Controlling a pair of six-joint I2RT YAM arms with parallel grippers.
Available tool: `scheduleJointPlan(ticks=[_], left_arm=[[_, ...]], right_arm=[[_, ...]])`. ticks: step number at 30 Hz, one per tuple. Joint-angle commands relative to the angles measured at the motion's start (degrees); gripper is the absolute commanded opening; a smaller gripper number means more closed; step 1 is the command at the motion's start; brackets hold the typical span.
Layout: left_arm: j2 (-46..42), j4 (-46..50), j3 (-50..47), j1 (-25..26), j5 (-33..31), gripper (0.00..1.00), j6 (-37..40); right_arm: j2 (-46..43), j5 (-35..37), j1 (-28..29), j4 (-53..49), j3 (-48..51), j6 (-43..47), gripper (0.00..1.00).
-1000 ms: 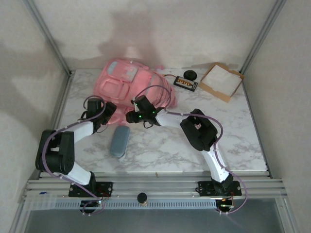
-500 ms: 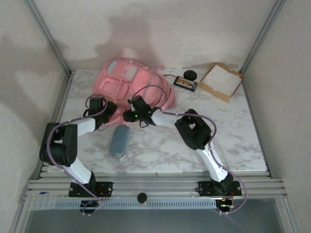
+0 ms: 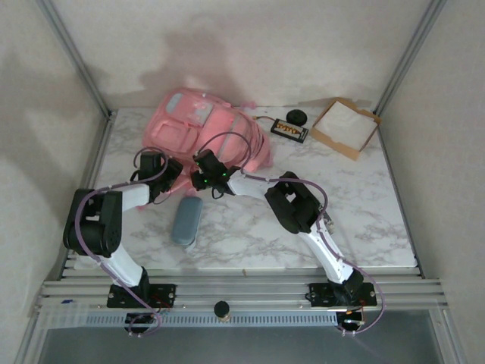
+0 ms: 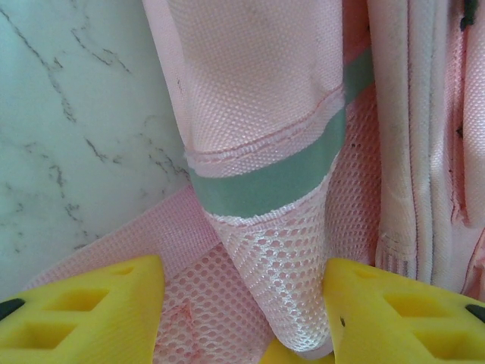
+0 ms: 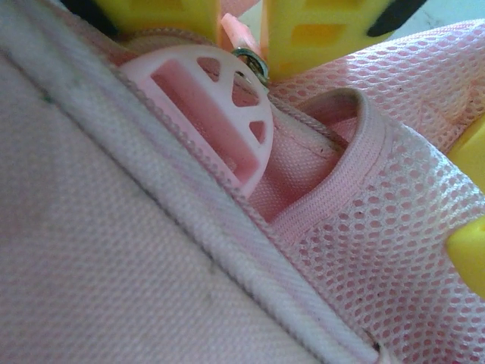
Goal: Pack books, pencil case, and school supplies into a backpack
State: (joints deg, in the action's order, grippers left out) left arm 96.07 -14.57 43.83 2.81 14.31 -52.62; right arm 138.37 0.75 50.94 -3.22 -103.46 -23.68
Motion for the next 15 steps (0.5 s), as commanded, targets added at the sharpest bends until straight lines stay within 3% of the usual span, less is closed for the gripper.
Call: scheduleJointPlan(ticks=[1,5,15], left_arm=[[1.3,1.6,0.7,0.4,2.3,0.57,-1.3],[1.1,2.0,1.4,0.4,2.1,0.61,-1.7],[-1.2,-1.0,0.0,0.5,3.2,0.65,-7.0]], right_arm=[[1.4,1.5,0.0,4.0,-1.8,2.7,0.14],[-0.7,0.4,0.0,4.3,-1.4,3.9,0.00],[-10.8,-3.2,-0.1,7.2,5.5,5.9,0.00]])
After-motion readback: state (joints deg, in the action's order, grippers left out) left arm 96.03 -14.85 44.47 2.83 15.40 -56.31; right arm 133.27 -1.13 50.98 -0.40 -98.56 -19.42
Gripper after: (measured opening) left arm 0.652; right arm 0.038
